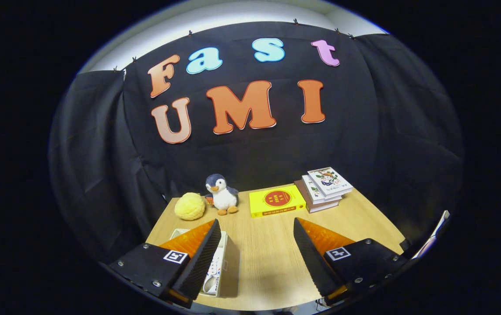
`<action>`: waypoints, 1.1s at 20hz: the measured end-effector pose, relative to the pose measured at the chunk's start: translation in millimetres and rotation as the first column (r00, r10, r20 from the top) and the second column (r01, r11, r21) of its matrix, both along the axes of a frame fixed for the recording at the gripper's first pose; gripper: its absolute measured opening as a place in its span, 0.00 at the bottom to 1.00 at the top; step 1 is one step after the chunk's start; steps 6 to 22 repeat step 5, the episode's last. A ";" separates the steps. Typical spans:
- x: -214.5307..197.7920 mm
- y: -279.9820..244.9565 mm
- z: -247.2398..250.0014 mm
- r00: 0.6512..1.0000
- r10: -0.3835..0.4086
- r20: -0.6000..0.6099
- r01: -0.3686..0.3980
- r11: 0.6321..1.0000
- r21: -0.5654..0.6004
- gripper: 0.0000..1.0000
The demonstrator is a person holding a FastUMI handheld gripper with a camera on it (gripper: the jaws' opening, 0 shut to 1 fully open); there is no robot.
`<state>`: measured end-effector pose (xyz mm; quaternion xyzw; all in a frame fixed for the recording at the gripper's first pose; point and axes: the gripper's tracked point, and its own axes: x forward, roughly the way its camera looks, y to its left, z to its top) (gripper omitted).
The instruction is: Open the storage box then place both shoes into the box .Put the left shoe in first, then the right shoe, with the right side of both shoes facing outward in a uniform manner.
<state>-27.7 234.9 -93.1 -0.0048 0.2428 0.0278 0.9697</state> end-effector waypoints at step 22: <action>8.3 -50.7 20.2 0.999 0.005 0.048 -0.004 1.000 -0.015 0.99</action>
